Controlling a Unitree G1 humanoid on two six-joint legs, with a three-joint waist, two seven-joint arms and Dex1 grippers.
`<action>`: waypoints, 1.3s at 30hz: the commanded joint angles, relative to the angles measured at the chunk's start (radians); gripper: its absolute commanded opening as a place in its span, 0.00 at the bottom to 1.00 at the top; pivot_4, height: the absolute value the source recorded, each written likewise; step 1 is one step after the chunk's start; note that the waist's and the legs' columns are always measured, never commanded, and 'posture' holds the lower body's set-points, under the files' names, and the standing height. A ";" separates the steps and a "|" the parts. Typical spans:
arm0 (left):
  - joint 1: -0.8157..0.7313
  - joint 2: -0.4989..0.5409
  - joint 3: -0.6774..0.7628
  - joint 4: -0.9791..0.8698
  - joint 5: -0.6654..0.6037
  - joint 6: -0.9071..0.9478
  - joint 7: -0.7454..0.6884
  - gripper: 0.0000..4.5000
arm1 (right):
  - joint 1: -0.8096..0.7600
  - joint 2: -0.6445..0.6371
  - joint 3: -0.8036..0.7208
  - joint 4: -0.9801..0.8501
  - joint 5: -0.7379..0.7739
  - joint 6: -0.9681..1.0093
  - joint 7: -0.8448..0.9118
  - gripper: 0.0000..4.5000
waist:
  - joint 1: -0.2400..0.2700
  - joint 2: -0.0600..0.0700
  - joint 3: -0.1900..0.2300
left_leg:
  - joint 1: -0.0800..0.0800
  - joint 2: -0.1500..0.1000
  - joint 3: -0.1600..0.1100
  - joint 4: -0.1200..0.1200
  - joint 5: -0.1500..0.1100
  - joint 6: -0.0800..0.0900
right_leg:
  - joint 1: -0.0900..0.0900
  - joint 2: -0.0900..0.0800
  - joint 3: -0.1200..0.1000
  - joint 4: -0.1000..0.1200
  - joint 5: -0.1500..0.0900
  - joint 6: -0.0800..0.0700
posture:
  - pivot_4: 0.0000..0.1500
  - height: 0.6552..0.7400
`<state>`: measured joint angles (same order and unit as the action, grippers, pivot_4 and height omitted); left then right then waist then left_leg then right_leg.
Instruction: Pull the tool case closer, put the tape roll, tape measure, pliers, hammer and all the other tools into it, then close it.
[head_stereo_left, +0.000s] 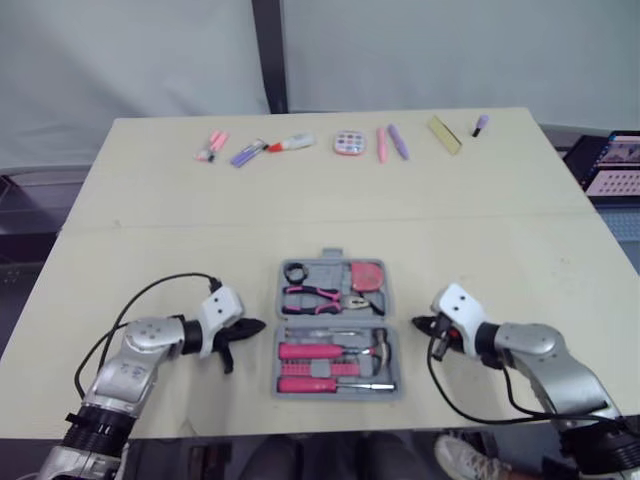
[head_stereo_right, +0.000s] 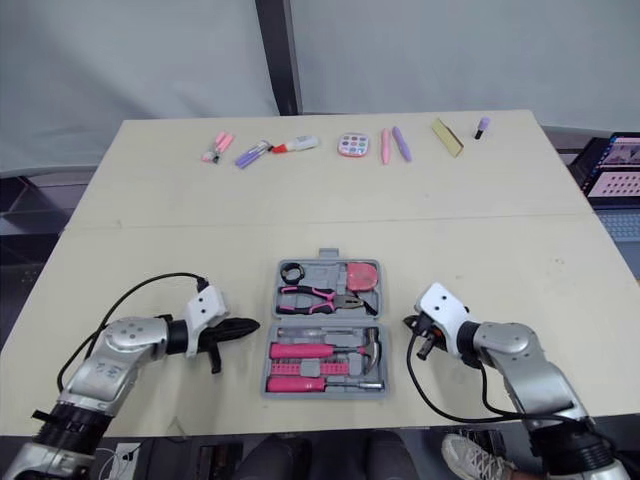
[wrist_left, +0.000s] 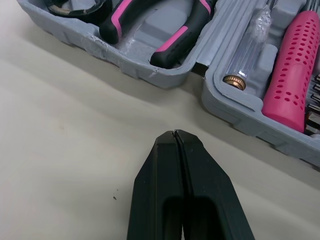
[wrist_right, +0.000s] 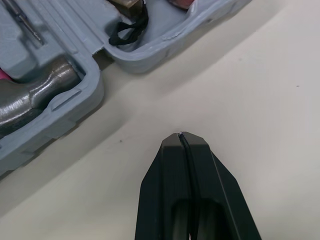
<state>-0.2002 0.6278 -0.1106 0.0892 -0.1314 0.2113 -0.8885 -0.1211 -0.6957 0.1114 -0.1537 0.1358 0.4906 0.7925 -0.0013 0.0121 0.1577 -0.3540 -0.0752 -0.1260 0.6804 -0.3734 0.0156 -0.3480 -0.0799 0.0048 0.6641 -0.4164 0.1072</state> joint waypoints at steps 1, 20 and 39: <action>-0.040 -0.031 -0.019 0.021 0.018 -0.012 0.013 0.01 | -0.016 0.009 0.005 -0.027 0.001 0.027 -0.005 0.01 | 0.000 0.000 0.000 | 0.000 0.000 0.000 0.000 0.000 0.000 | 0.000 0.000 0.000 0.000 0.000 0.000 | 1.00 1.00; -0.063 -0.075 -0.065 0.020 0.028 0.014 0.002 0.01 | -0.100 0.072 0.078 -0.039 0.004 0.090 -0.006 0.01 | -0.002 0.000 0.000 | -0.001 -0.001 0.002 0.002 0.000 0.000 | -0.009 -0.001 0.000 0.013 0.000 0.000 | 1.00 1.00; -0.018 -0.110 -0.082 -0.056 0.023 0.067 0.026 0.01 | -0.088 0.073 0.110 -0.070 0.014 0.086 0.022 0.01 | 0.000 0.000 0.000 | -0.001 -0.002 0.000 0.002 0.000 0.000 | -0.009 -0.002 0.000 0.014 0.000 0.000 | 1.00 1.00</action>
<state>-0.2353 0.5298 -0.1651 0.0807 -0.0993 0.2722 -0.8519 -0.2151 -0.6226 0.2113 -0.1722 0.1357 0.5882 0.7908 -0.0013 0.0119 0.1575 -0.3547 -0.0770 -0.1258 0.6820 -0.3734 0.0155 -0.3574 -0.0821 0.0052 0.6777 -0.4164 0.1072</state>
